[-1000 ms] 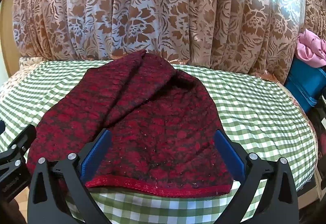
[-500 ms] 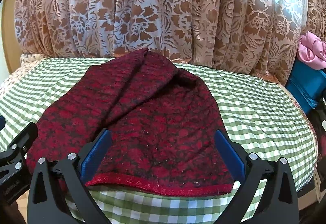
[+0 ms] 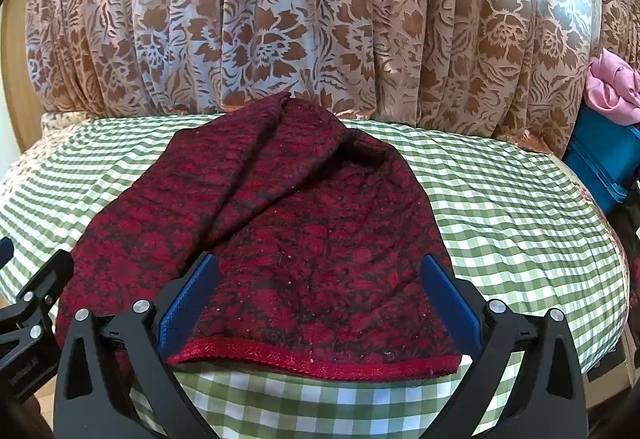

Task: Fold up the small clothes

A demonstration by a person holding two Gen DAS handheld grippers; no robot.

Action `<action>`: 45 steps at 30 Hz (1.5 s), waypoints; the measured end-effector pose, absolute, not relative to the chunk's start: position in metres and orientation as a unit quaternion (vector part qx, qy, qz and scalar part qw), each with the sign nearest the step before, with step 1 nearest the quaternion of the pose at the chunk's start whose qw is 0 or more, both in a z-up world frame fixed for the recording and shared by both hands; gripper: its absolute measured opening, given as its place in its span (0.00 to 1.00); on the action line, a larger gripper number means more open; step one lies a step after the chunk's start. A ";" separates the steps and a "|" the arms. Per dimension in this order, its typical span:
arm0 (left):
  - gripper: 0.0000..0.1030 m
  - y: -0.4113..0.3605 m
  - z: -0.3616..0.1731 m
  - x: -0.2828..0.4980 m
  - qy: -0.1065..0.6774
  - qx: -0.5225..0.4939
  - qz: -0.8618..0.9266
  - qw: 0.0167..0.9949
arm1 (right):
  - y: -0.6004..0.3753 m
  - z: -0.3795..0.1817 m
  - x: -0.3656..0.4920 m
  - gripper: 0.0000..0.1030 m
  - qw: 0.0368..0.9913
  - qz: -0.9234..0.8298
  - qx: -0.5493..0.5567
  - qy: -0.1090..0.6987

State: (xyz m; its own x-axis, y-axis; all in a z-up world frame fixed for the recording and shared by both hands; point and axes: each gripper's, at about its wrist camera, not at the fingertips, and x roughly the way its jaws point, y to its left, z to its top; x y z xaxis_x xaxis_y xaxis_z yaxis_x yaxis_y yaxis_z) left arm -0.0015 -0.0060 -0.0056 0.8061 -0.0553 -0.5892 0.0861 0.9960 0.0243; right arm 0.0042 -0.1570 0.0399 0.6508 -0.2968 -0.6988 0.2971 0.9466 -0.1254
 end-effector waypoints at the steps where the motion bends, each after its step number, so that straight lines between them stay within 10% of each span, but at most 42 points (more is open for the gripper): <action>1: 0.98 -0.007 -0.006 -0.003 0.308 0.029 -0.040 0.950 | -0.157 0.040 0.004 0.97 0.908 -0.163 0.000 0.386; 24: 0.97 -0.015 -0.017 -0.009 0.319 0.075 -0.078 0.941 | -0.164 0.041 0.003 0.97 0.908 -0.165 0.018 0.386; 33: 0.67 -0.034 -0.060 -0.011 0.360 0.168 -0.106 0.912 | -0.175 0.037 0.009 0.97 0.903 -0.152 0.040 0.401; 41: 0.04 -0.013 -0.046 -0.013 0.360 0.108 -0.160 0.913 | -0.190 0.039 0.020 0.96 0.900 -0.071 0.117 0.413; 45: 0.00 0.009 -0.031 -0.007 0.364 0.042 -0.192 0.910 | -0.189 0.033 0.036 0.83 0.888 -0.014 0.154 0.433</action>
State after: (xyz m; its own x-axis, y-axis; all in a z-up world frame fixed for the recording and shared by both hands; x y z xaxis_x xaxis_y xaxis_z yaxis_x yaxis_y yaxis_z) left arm -0.0070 0.0086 -0.0310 0.6613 -0.3192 -0.6788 0.3802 0.9227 -0.0634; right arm 0.0360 -0.1894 0.0328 0.6240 0.1096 -0.7737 0.1580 0.9519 0.2624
